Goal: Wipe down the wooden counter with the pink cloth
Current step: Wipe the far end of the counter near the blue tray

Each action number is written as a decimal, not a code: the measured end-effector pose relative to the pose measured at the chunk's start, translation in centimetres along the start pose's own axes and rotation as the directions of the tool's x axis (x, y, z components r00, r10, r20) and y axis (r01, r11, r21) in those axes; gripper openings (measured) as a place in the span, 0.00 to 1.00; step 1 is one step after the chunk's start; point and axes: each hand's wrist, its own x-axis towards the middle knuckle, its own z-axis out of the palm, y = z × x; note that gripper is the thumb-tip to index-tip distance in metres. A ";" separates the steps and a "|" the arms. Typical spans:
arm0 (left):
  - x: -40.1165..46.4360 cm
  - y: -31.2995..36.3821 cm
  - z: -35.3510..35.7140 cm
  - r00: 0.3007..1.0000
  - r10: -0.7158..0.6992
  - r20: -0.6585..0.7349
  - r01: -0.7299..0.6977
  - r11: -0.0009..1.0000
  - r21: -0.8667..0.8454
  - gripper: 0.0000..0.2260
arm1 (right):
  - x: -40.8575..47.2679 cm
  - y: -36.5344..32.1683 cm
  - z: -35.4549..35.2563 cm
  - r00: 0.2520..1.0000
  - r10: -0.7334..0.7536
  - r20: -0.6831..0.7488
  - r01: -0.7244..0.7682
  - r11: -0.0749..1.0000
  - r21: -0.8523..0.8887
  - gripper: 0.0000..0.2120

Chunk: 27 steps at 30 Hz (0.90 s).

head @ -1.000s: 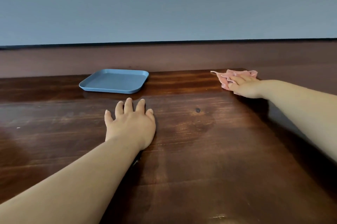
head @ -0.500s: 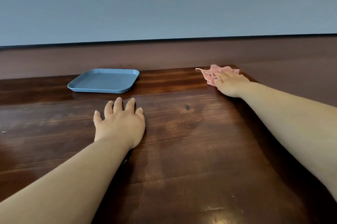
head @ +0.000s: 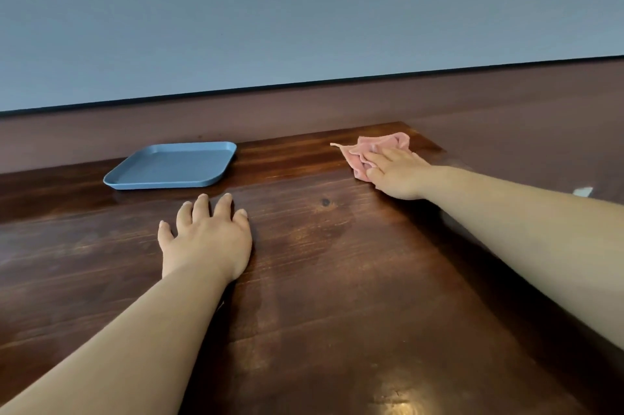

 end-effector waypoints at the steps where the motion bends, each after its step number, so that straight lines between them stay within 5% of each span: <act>1: 0.1 0.0 0.1 1.000 0.001 -0.002 -0.001 1.000 0.000 0.25 | -1.0 0.3 0.6 0.998 -0.070 0.006 0.070 0.998 -0.003 0.26; 4: 0.2 -0.1 0.4 1.000 0.000 -0.008 0.000 1.000 -0.002 0.26 | -2.5 1.9 0.5 0.992 -0.125 0.031 0.124 0.992 0.032 0.27; 9: 0.1 -0.1 0.2 1.000 -0.001 -0.008 0.001 1.000 -0.012 0.26 | -0.5 -0.5 -0.8 0.995 0.097 -0.019 -0.098 0.995 -0.021 0.27; 15: 0.2 -0.2 0.5 1.000 0.007 -0.011 -0.007 1.000 -0.006 0.25 | -4.3 0.6 0.8 0.999 -0.051 0.005 0.051 0.998 0.027 0.27; 21: 0.0 -0.2 0.1 1.000 0.003 -0.010 -0.004 1.000 -0.008 0.25 | -0.8 0.1 -0.8 0.988 0.154 -0.025 -0.154 0.988 0.006 0.26; 27: 0.4 -0.3 0.5 1.000 0.007 -0.001 -0.007 1.000 0.006 0.26 | -4.4 2.8 1.0 1.000 -0.027 0.008 0.027 0.998 0.058 0.26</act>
